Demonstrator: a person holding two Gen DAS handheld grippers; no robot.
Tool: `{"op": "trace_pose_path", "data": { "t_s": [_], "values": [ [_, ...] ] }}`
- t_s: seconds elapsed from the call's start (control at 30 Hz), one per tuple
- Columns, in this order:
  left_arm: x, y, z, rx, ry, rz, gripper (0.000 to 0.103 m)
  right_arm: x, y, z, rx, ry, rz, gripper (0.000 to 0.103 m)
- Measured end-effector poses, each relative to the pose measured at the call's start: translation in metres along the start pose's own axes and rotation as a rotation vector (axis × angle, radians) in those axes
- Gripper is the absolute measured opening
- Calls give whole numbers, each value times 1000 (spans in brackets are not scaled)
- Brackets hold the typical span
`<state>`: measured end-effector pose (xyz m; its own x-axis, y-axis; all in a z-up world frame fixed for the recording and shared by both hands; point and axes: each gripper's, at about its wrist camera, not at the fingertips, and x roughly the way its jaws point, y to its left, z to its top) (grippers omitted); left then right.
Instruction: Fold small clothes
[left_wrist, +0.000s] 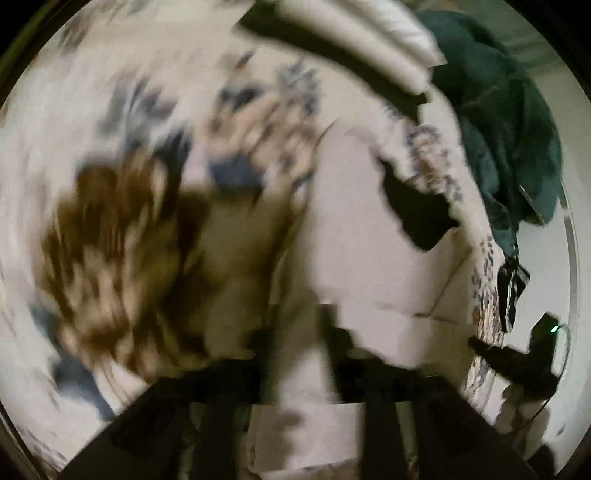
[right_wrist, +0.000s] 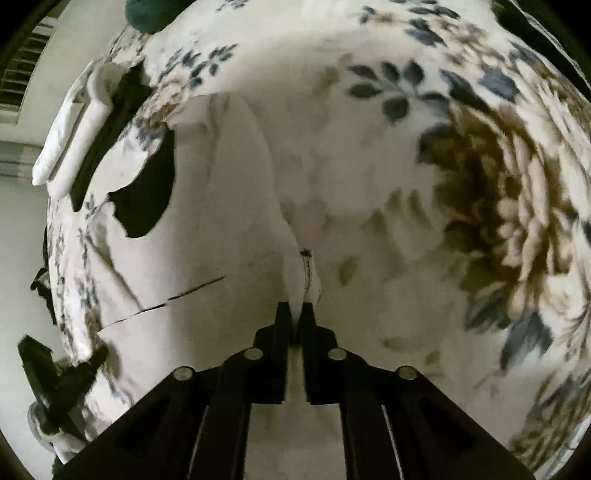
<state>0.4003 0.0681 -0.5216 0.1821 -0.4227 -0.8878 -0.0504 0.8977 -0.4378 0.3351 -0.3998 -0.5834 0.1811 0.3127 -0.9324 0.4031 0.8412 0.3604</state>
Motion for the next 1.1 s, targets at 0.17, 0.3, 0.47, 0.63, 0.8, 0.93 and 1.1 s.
{"op": "trace_pose_path", "data": {
  "t_s": [0.17, 0.3, 0.47, 0.63, 0.8, 0.93, 1.1],
  "values": [
    [29, -34, 71, 107, -44, 76, 78, -14, 37, 52, -139, -94, -4, 68],
    [75, -59, 117, 202, 0, 159, 78, 12, 67, 118, -239, -112, -30, 68],
    [123, -79, 142, 351, 92, 250, 78, 47, 89, 167, -343, -77, -79, 68],
    [135, -86, 141, 421, 90, 294, 24, 82, 89, 180, -352, 62, -89, 65],
    [105, -80, 130, 392, 18, 221, 5, 73, 89, 176, -348, 40, -45, 9],
    [53, -76, 106, 352, -75, 171, 4, 38, 93, 157, -367, -44, -10, 8],
    [-25, -78, 53, 304, -180, 93, 4, -27, 87, 103, -358, -137, 66, 8]
  ]
}}
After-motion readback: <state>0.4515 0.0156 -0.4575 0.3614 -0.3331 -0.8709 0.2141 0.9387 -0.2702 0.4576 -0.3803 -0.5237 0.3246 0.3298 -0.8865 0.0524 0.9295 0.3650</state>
